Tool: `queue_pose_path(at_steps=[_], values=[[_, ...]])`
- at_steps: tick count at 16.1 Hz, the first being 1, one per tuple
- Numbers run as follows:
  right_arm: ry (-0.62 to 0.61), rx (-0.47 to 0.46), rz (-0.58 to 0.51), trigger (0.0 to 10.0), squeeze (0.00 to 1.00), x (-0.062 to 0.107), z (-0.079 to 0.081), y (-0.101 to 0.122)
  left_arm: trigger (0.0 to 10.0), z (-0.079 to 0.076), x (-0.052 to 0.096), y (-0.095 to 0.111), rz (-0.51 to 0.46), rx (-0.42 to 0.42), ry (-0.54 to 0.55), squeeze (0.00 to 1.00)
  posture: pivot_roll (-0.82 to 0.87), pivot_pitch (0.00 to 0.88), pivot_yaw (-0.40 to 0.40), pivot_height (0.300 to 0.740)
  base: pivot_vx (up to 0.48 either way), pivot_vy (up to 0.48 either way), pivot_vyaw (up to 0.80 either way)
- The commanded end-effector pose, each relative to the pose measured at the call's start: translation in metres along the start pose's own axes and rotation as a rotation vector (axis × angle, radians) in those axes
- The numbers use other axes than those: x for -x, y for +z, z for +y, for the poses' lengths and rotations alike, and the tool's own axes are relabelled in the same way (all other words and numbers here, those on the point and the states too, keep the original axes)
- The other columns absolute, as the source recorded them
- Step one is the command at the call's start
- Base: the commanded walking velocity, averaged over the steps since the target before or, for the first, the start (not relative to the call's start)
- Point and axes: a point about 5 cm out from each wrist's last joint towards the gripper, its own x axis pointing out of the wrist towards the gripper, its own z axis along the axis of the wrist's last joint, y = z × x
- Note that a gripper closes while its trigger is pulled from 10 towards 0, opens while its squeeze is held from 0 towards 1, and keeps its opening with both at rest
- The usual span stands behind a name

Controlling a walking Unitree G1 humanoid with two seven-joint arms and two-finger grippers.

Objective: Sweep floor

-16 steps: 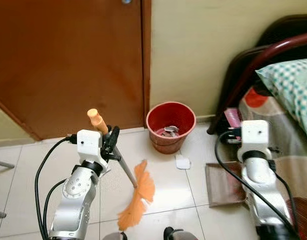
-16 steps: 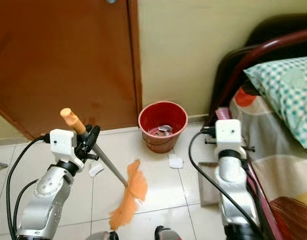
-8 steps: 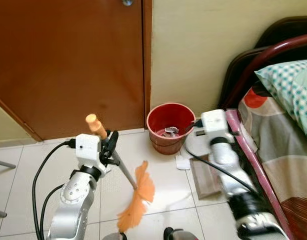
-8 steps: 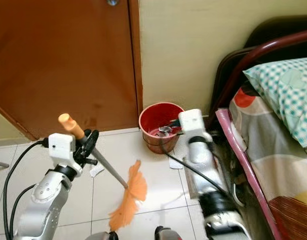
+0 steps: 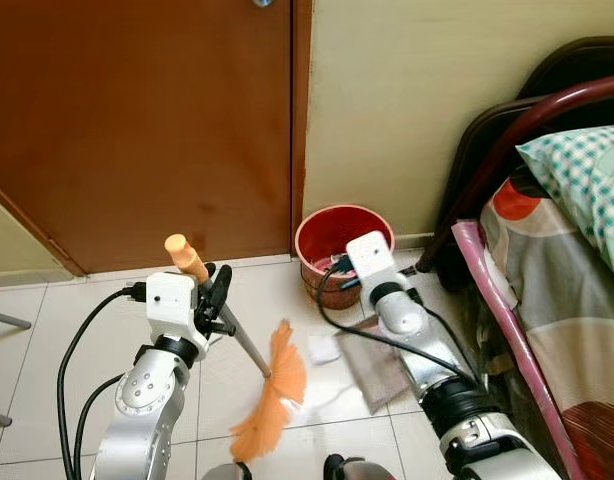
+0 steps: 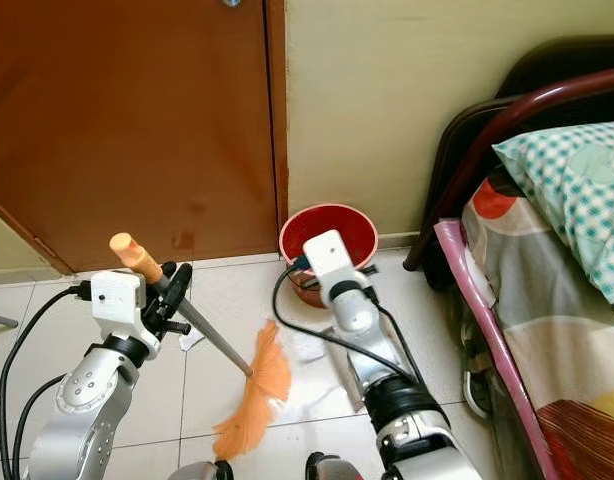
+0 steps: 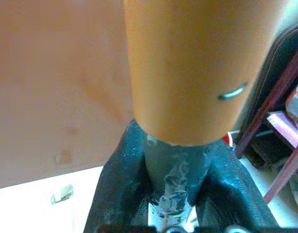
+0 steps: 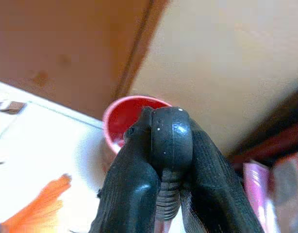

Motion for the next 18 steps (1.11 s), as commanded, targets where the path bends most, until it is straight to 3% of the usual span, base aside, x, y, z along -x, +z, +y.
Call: queue_pose_path(at_steps=[1, 3, 8, 12, 14, 18], values=[[0.108, -0.065, 0.01, 10.0, 0.0, 0.007, 0.012, -0.01, 10.0, 0.0, 0.003, -0.006, 0.044, -0.028, -0.002, 0.0, 0.13, 0.197, -0.007, 0.74, 0.0, 0.0, 0.0], [0.149, -0.085, -0.018, 10.0, 0.0, 0.012, 0.01, -0.01, 10.0, 0.0, 0.003, -0.006, 0.048, -0.03, -0.004, 0.0, 0.13, 0.197, -0.007, 0.74, 0.0, 0.0, 0.0], [-0.118, -0.174, -0.077, 10.0, 0.0, 0.029, -0.063, -0.012, 10.0, 0.0, 0.002, -0.007, 0.055, -0.032, -0.012, 0.0, 0.11, 0.194, -0.005, 0.74, 0.0, 0.0, 0.0], [-0.312, -0.269, -0.058, 10.0, 0.0, 0.049, -0.108, -0.024, 10.0, -0.004, -0.002, -0.005, 0.041, -0.02, -0.042, 0.0, 0.09, 0.188, 0.001, 0.74, 0.0, 0.0, 0.0], [-0.336, -0.328, -0.061, 10.0, 0.0, 0.053, -0.114, -0.026, 10.0, -0.004, -0.003, -0.005, 0.041, -0.021, -0.047, 0.0, 0.09, 0.185, 0.003, 0.74, 0.0, 0.0, 0.0], [-0.384, -0.304, 0.05, 10.0, 0.0, 0.051, -0.104, -0.04, 10.0, -0.009, -0.008, 0.002, 0.012, 0.001, -0.068, 0.0, 0.09, 0.181, 0.001, 0.74, 0.0, 0.0, 0.0]])
